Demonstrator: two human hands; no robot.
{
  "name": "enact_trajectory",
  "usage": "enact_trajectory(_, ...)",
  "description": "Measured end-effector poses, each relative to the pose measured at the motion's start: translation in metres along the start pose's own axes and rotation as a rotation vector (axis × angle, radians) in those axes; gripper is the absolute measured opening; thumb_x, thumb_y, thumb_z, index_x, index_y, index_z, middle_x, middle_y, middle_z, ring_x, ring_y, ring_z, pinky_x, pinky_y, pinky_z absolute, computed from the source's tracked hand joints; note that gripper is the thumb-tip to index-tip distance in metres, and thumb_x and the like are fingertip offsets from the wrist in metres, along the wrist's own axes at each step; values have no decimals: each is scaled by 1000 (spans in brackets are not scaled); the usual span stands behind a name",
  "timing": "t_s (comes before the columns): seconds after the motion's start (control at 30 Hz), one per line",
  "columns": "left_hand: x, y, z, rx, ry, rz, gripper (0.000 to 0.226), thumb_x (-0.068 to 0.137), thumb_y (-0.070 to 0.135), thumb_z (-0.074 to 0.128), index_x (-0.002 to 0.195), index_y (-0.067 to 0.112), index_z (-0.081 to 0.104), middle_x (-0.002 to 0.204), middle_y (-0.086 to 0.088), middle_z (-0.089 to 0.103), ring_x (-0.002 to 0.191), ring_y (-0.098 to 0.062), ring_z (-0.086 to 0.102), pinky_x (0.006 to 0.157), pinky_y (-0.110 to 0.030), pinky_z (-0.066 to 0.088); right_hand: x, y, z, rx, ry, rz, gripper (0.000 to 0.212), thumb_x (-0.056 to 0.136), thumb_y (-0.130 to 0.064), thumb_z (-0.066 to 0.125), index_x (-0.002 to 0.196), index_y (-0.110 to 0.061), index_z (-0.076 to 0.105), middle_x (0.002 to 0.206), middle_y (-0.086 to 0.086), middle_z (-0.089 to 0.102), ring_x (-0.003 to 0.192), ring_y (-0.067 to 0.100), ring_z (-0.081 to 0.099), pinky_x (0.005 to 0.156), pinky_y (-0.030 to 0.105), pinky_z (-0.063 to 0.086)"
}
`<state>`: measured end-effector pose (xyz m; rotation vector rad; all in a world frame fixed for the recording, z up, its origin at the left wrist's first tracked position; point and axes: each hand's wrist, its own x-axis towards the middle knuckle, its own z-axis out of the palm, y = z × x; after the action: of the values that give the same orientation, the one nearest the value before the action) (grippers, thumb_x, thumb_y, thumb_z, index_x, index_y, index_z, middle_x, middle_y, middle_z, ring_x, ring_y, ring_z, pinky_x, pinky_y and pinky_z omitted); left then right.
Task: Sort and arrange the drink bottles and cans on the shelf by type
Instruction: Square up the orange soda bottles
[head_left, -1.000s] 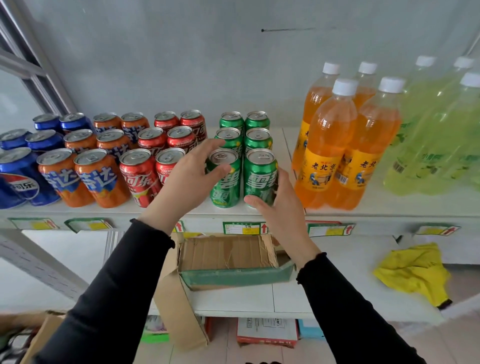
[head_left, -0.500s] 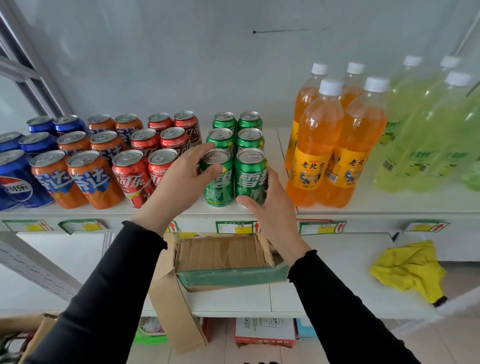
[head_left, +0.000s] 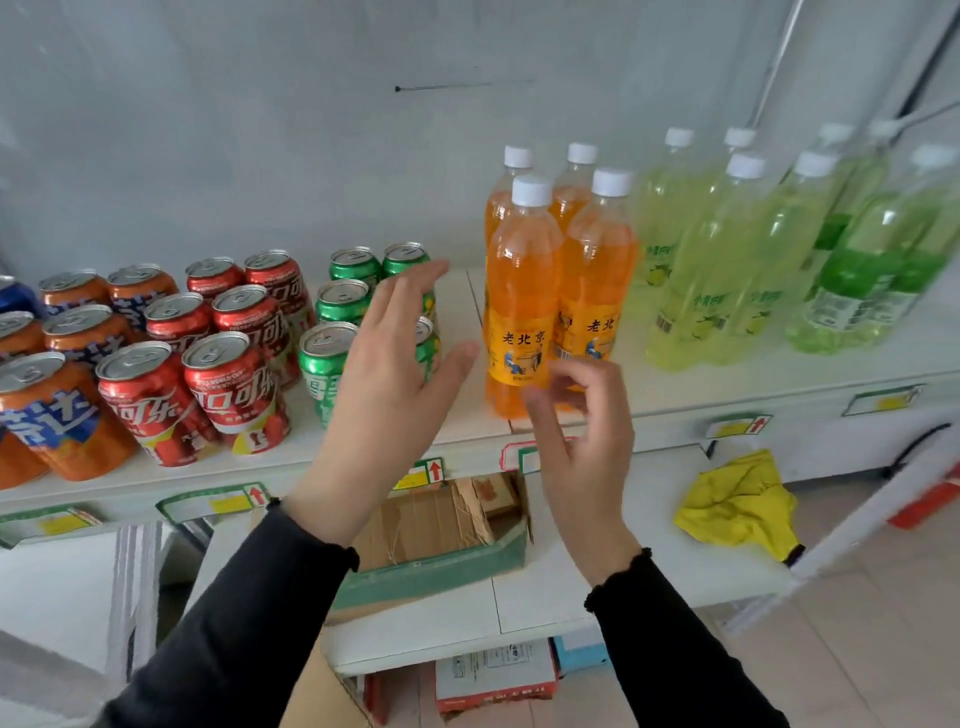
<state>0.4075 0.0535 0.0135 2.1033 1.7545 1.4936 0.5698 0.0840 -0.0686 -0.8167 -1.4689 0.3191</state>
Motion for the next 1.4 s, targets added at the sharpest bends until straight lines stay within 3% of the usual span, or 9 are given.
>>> enact_trajectory(0.13, 17, 9, 33, -23, -106, -29, 91, 88, 29, 75, 158, 27, 16, 154, 4, 33, 140, -12, 38, 111, -30, 38, 23, 36, -31, -117, 67, 202, 56, 93, -30, 71, 138, -10, 43, 133, 1, 48, 116, 18, 52, 94, 41, 47)
enact_trajectory(0.27, 22, 6, 61, -43, -198, -53, 120, 85, 24, 78, 157, 35, -17, 164, 3, 19, 127, -7, 51, 94, -23, 44, 40, 66, -42, -82, -281, 463, 94, 89, -46, 71, 160, -31, 11, 155, -8, 39, 136, 11, 45, 110, 44, 42)
enact_trajectory(0.37, 19, -5, 75, -89, -188, -82, 124, 86, 17, 77, 154, 37, -24, 157, -2, 37, 113, -13, 65, 87, -31, 56, 43, 74, -40, -69, -442, 452, 96, 91, -40, 72, 159, -39, 4, 156, -12, 42, 137, 8, 47, 111, 47, 43)
enact_trajectory(0.6, 15, -12, 86, -85, -147, -104, 116, 85, 13, 76, 157, 32, -14, 132, -6, 59, 98, -16, 68, 82, -32, 56, 39, 83, -25, -184, -280, 374, 91, 78, -45, 81, 152, -37, 28, 140, -12, 55, 127, 14, 55, 100, 47, 52)
enact_trajectory(1.0, 14, -15, 93, -110, -120, -102, 117, 85, 18, 75, 156, 38, -15, 145, -10, 51, 117, -23, 62, 93, -47, 55, 38, 78, -28, -234, -282, 390, 91, 81, -54, 76, 154, -36, 25, 143, -12, 52, 129, 15, 53, 101, 47, 50)
enact_trajectory(1.13, 6, 7, 92, -97, -52, -44, 110, 89, 20, 73, 160, 23, -11, 162, -8, 21, 146, -11, 23, 117, -42, 33, 37, 76, -42, -203, -327, 401, 91, 85, -43, 77, 157, -34, 23, 148, -11, 49, 131, 10, 50, 107, 41, 46)
enact_trajectory(1.2, 5, 26, 91, -18, 47, 68, 98, 93, 23, 69, 161, 11, -1, 165, -13, 11, 153, -22, 10, 123, -45, 20, 38, 75, -57, -201, -298, 429, 88, 86, -44, 76, 157, -31, 26, 147, -8, 50, 128, 7, 50, 105, 32, 45)
enact_trajectory(1.3, 13, 56, 97, 103, 162, 255, 81, 95, 21, 66, 155, -6, 19, 162, -24, 15, 153, -39, 9, 125, -47, 10, 47, 82, -90, -187, -147, 403, 67, 90, -41, 72, 148, -26, 42, 134, -9, 56, 119, 4, 55, 103, 33, 48)
enact_trajectory(1.4, 25, 83, 116, 73, 147, 312, 76, 93, 14, 67, 154, -4, 25, 161, -22, 20, 153, -35, 13, 125, -45, 11, 67, 98, -131, -184, 11, 348, 50, 94, -35, 69, 138, -20, 50, 129, -9, 58, 116, 6, 57, 100, 36, 50)
